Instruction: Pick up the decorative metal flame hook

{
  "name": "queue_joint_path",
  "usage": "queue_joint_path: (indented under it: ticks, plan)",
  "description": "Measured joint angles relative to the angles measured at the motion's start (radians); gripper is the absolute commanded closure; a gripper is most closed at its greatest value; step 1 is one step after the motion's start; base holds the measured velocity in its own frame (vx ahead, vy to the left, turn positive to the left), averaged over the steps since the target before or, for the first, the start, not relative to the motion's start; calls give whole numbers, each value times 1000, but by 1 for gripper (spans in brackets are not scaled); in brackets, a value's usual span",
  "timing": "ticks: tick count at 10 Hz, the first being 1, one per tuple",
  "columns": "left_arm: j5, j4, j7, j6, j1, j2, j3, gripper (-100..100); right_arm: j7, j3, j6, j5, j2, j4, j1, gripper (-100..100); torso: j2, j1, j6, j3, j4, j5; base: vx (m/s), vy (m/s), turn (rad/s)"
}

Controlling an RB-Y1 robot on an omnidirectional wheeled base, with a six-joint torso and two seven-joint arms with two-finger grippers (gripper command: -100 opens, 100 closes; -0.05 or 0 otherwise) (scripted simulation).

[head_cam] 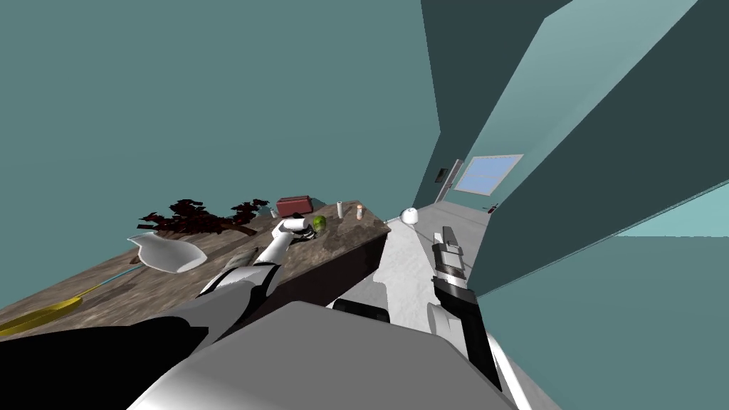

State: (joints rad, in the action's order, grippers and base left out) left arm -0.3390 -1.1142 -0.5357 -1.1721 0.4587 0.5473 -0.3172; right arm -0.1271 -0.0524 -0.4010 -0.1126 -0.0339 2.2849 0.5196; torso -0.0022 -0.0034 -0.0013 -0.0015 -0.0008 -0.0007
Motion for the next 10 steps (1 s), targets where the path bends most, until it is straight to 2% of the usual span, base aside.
queue_joint_path:
  ticks: [1, 3, 5, 7, 8, 9, 10]
  plan:
    - [-26, 31, 22, 22, 22, 22, 18, -100, 0, 0, 0, 0, 0, 0, 0, 0, -2, -2, -1, -1, 0, 0, 65, -97, 121]
    - [-66, 89, 54, 46, 35, 42, 29, -100, 0, 0, 0, 0, 0, 0, 0, 0, 0, 0, 0, 0, 0, 0, 35, -68, 99]
    - [-118, 127, 95, 83, 54, 73, 56, -100, 0, 0, 0, 0, 0, 0, 0, 0, -1, -2, 0, -1, 0, 0, 37, -67, 49]
    - [-133, 170, 107, 92, 57, 79, 59, -100, 0, 0, 0, 0, 0, 0, 0, 0, 1, 3, 0, 0, 0, 1, 2, 8, -15]
    - [-134, 183, 106, 91, 58, 79, 59, -100, 0, 0, 0, 0, 0, 0, 0, 0, 2, 5, 0, 1, 0, 1, 25, -63, 201]
    - [-159, 239, 133, 126, 91, 100, 78, -100, 0, 0, 0, 0, 0, 0, 0, 0, 0, 1, -1, 0, 0, 0, 51, -95, 139]
    - [-187, 289, 161, 150, 104, 116, 87, -100, 0, 0, 0, 0, 0, 0, 0, 0, -1, -1, 0, 0, 0, 0, 77, -131, 229]
